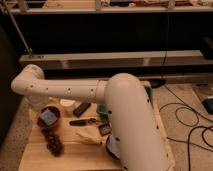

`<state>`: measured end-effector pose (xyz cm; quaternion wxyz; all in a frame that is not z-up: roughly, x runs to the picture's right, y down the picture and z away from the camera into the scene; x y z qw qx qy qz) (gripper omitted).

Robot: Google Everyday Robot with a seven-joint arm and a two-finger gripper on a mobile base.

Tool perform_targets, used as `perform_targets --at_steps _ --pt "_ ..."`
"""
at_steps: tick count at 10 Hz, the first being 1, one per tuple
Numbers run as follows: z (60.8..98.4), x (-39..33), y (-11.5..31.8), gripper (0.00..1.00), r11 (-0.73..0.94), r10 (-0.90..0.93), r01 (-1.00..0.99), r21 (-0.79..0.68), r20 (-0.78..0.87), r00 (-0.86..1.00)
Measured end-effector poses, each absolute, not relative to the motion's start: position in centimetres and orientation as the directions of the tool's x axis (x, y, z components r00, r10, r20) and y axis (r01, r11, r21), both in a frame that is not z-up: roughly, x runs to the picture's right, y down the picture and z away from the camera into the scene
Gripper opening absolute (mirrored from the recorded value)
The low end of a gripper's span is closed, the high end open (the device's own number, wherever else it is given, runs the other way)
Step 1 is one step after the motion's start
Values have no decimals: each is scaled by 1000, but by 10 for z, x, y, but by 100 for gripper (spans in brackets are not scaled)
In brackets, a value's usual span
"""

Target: Wipe tray with sponge

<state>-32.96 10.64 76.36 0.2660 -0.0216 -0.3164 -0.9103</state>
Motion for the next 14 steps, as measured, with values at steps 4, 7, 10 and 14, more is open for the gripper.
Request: perform_targets --at_steps 4,7,10,14 --pt "785 -331 109 80 -639 -489 535 553 245 -837" --pt "796 -332 112 79 -632 -495 547 549 258 -830" --pt "802 -333 114 53 -632 -492 550 546 265 -829" --pt "807 -332 118 44 -635 -481 549 543 278 -831"
